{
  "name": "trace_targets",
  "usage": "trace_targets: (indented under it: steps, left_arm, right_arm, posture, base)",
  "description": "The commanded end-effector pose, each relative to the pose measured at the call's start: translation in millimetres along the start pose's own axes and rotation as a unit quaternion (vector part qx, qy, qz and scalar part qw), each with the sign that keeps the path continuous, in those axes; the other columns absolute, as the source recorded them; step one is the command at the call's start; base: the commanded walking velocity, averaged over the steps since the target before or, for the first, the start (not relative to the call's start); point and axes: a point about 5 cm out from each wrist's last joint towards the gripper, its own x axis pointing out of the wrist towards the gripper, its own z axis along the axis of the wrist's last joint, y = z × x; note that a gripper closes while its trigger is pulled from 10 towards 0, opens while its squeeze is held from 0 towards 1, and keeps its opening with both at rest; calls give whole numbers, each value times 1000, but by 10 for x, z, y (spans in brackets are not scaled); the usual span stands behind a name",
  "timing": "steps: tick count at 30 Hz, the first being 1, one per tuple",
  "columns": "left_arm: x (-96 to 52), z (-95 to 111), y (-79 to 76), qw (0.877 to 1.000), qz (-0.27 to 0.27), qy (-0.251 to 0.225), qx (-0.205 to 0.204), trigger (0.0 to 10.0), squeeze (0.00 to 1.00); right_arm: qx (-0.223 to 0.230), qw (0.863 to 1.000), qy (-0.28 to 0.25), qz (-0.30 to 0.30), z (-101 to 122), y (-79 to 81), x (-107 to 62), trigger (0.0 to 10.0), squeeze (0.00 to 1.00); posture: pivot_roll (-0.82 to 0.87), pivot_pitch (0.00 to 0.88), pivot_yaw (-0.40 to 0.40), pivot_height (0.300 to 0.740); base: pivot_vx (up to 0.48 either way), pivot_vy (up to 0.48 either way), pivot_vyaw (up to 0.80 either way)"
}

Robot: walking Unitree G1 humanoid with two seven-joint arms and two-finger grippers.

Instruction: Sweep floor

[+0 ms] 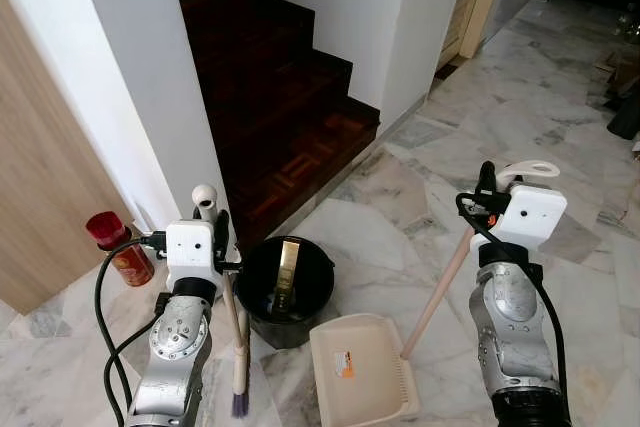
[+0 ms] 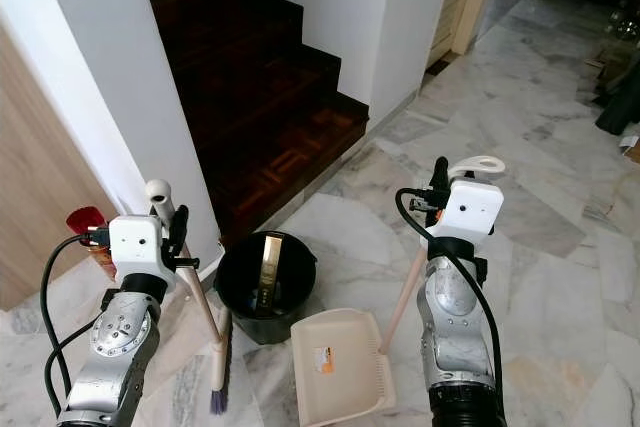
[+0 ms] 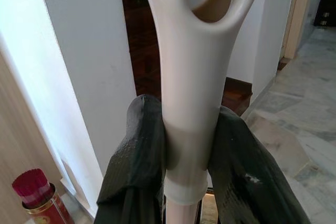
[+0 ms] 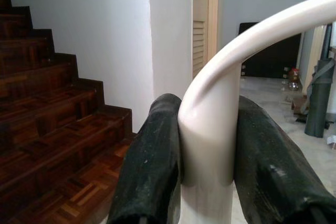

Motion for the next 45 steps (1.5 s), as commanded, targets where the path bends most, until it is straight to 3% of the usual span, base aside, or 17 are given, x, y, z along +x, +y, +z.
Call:
trace_targets:
  steps: [1,19,38,45]
  left_arm:
    - [37,115,-14,1000,-2,-31,2,10000,0]
    - [32,111,-33,1000,-6,-30,1,10000,0]
    - [26,113,-46,1000,-6,-31,1,10000,0]
    - [26,114,-45,999,-6,-32,1,10000,0]
  right_arm:
    - [6,1000,-16,3,63,19,39,10000,0]
    - [8,1000,-14,4,60,29,37,10000,0]
    - [8,1000,-12,6,54,29,38,10000,0]
    - [8,1000,-13,6,55,29,38,10000,0]
  posture:
    - [58,20,-46,740]
    - [60,26,-50,740]
    - [60,27,-52,740]
    - [59,26,-53,740]
  base:
    - [0,0,0]
    - [0,0,0]
    - [-294,0,0]
    - [0,0,0]
